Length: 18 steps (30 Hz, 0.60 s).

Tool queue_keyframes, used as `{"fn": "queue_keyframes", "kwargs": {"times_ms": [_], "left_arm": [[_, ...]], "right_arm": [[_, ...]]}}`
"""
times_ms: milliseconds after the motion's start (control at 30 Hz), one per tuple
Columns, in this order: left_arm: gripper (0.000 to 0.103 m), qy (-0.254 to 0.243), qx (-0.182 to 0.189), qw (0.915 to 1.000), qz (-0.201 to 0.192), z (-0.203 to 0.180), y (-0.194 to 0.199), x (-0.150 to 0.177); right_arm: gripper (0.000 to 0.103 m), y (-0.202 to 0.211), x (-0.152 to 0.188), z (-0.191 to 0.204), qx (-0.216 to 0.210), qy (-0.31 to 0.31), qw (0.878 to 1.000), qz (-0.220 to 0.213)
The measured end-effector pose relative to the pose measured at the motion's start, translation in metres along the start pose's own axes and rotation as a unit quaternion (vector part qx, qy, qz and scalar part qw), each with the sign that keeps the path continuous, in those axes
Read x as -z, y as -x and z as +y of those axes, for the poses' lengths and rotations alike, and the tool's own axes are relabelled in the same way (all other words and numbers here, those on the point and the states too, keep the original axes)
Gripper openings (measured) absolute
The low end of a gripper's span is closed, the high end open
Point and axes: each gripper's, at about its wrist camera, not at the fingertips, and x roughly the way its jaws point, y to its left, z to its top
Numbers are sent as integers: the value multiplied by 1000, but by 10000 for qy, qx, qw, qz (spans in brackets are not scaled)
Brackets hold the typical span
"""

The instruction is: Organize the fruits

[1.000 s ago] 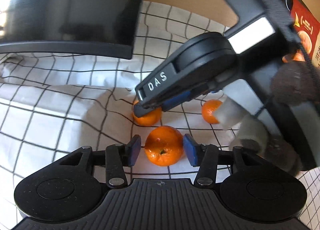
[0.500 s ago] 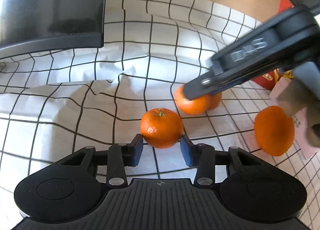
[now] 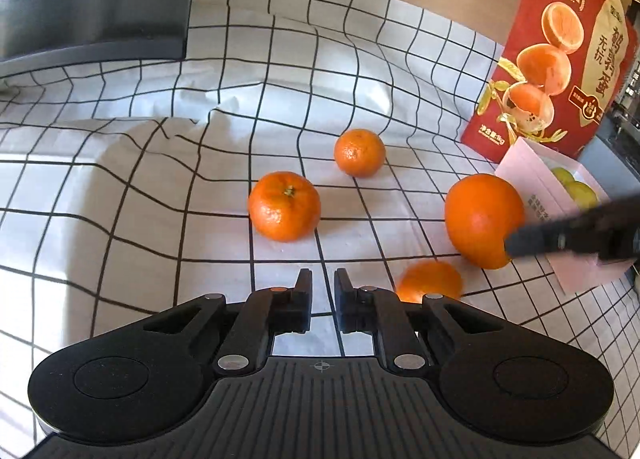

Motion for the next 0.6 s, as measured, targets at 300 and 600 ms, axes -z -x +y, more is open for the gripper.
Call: {"fn": "queue_keyframes", "kwargs": {"times_ms": [300,600], "left_arm": [[19,436,-401,9980,-225,16,28,5],[19,646,-612,9956,-306,38,51,12]], "right_arm": [[18,-11,38,-5,50,-97,9998,-166],[60,-20,11,56,-184,1246,9911,-435]]}}
